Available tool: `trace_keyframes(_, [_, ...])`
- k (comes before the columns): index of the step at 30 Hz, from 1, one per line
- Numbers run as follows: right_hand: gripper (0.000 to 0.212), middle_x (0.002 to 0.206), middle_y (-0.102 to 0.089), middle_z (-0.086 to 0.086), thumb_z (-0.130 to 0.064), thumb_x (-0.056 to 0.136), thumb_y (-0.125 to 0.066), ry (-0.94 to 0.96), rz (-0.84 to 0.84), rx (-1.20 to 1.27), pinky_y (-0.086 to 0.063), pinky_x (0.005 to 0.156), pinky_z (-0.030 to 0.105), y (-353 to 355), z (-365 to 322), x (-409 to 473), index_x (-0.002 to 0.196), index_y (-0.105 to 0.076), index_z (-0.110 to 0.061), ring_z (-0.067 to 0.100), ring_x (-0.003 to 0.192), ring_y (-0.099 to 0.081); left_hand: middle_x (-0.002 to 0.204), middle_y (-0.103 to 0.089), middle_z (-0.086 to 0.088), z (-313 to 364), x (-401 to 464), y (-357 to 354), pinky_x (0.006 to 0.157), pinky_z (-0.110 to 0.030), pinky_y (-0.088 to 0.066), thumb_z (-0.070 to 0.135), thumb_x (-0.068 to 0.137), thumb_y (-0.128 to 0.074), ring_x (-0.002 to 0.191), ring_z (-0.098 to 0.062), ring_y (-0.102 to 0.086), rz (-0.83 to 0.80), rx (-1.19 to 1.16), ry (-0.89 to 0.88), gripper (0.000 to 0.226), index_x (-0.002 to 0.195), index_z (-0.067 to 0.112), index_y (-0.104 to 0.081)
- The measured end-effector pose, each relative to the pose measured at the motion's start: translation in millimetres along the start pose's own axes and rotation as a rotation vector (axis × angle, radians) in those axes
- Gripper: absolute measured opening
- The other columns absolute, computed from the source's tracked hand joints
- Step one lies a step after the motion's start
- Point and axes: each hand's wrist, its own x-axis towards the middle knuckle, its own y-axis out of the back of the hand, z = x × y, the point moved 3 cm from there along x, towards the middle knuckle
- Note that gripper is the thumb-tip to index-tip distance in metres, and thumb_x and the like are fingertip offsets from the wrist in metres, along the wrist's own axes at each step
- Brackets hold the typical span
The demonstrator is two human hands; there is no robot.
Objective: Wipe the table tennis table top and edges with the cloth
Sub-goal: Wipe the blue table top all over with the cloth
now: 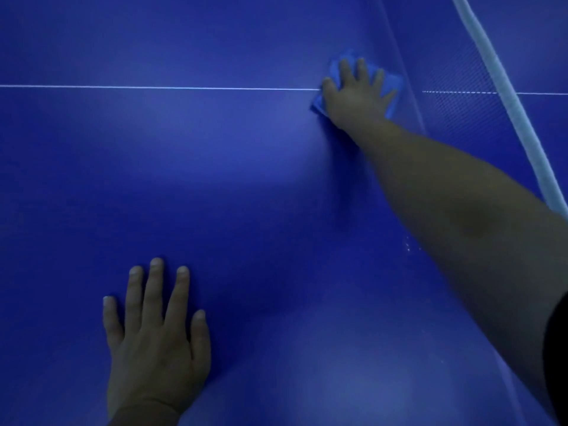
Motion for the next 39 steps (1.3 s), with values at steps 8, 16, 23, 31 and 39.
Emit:
trace_keyframes(8, [0.077, 0.168, -0.007, -0.001, -0.077, 0.091, -0.026, 0.050, -0.013, -0.058, -0.011, 0.114, 0.061, -7.9, -4.6, -64.7, 0.158, -0.014, -0.041, 0.040, 0.149, -0.012, 0.163, -0.028, -0.013, 0.8, 0.3, 0.8, 0.119, -0.061, -0.007, 0.043, 0.090, -0.036, 0.152, -0.035, -0.019, -0.009, -0.013, 0.008, 0.068, 0.150, 0.013, -0.043])
trace_keyframes(16, [0.074, 0.169, -0.008, 0.002, -0.078, 0.088, -0.013, -0.048, -0.006, -0.056, 0.000, 0.111, 0.073, 8.0, 36.3, 45.2, 0.153, -0.025, -0.044, 0.047, 0.151, -0.005, 0.160, -0.034, -0.016, 1.9, 0.9, 0.0, 0.118, -0.065, -0.012, 0.043, 0.087, -0.038, 0.150, -0.038, -0.026, 0.033, 0.018, 0.003, 0.068, 0.146, 0.010, -0.049])
trace_keyframes(23, [0.076, 0.169, -0.010, 0.003, -0.073, 0.095, -0.028, -0.392, 0.086, 0.104, -0.005, 0.117, 0.063, -5.2, 100.1, -117.3, 0.159, -0.019, -0.033, 0.037, 0.152, -0.012, 0.161, -0.033, -0.017, 1.6, 0.2, 1.4, 0.116, -0.068, -0.014, 0.043, 0.088, -0.037, 0.150, -0.039, -0.024, 0.018, -0.019, 0.003, 0.069, 0.146, 0.008, -0.049])
trace_keyframes(31, [0.080, 0.170, -0.004, 0.003, -0.072, 0.094, -0.024, -0.278, 0.048, 0.083, 0.004, 0.116, 0.067, -1.3, 42.7, -77.1, 0.161, -0.014, -0.030, 0.042, 0.153, 0.000, 0.164, -0.026, -0.013, 0.5, 1.1, 0.3, 0.121, -0.057, -0.002, 0.046, 0.091, -0.034, 0.153, -0.034, -0.017, -0.059, 0.009, 0.033, 0.068, 0.150, 0.013, -0.043])
trace_keyframes(39, [0.073, 0.164, -0.029, 0.007, -0.067, 0.095, -0.027, 0.098, 0.187, -0.061, -0.019, 0.113, 0.067, -24.9, 65.4, -188.7, 0.156, -0.035, -0.027, 0.043, 0.148, -0.025, 0.163, -0.026, -0.012, 2.4, 1.0, 4.7, 0.121, -0.050, 0.002, 0.046, 0.090, -0.034, 0.153, -0.034, -0.016, -0.055, -0.008, 0.044, 0.069, 0.150, 0.014, -0.044])
